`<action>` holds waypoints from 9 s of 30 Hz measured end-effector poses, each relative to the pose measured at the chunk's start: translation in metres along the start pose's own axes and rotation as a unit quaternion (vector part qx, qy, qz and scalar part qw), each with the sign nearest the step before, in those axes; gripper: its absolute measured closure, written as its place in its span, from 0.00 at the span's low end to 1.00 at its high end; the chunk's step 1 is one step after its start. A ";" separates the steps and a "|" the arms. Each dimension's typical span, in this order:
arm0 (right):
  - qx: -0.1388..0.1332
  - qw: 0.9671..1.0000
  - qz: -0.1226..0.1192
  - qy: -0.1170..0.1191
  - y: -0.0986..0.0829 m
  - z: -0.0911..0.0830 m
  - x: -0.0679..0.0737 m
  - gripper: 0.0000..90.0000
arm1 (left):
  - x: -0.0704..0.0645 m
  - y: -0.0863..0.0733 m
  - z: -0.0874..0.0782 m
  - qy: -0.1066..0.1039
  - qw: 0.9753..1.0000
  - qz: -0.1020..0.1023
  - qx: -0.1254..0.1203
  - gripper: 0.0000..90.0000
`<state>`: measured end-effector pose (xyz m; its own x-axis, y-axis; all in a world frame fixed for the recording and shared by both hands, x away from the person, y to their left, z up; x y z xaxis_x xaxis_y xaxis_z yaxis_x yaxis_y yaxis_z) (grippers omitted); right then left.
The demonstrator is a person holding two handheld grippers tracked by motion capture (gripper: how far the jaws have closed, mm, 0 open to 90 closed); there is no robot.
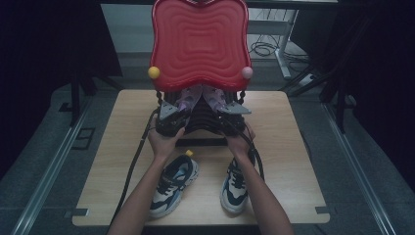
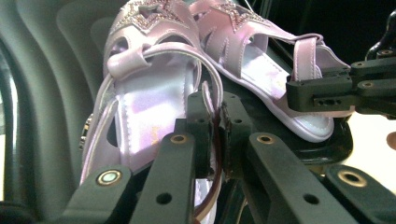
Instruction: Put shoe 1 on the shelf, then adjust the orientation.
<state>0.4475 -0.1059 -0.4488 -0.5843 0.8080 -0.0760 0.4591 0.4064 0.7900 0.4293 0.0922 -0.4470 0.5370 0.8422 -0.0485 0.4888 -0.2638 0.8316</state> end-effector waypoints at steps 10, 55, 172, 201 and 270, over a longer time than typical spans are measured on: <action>-0.001 1.000 0.009 0.012 0.000 -0.001 -0.001 0.93 | 0.003 0.001 -0.004 0.036 0.999 0.025 -0.009 0.96; 0.004 0.994 0.012 0.112 -0.030 -0.070 0.006 0.58 | -0.001 -0.043 -0.073 -0.087 0.995 -0.027 0.046 0.58; 0.029 0.990 0.006 0.136 -0.122 -0.130 -0.003 0.54 | -0.065 -0.173 -0.128 -0.150 0.958 0.020 0.244 1.00; 0.030 0.991 0.015 0.131 -0.124 -0.131 -0.005 0.54 | -0.035 -0.177 -0.133 -0.131 0.959 -0.007 0.252 1.00; 0.034 0.991 0.011 0.132 -0.119 -0.127 0.001 0.57 | 0.058 -0.141 -0.093 -0.063 0.960 -0.073 0.264 1.00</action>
<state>0.3078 -0.2076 -0.4654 -0.7248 0.6801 0.1101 0.5119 0.4246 0.7468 0.3277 0.2226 -0.5156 0.4996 0.8332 -0.2370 0.8272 -0.3778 0.4160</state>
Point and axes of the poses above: each handheld gripper's, and its own axes: z roughly forward along the jaws, y roughly out of its top, x roughly to its left, the point moved 3 cm from there along z, roughly forward along the jaws, and after that the axes turned 15 degrees about x, right-handed, at the moved point
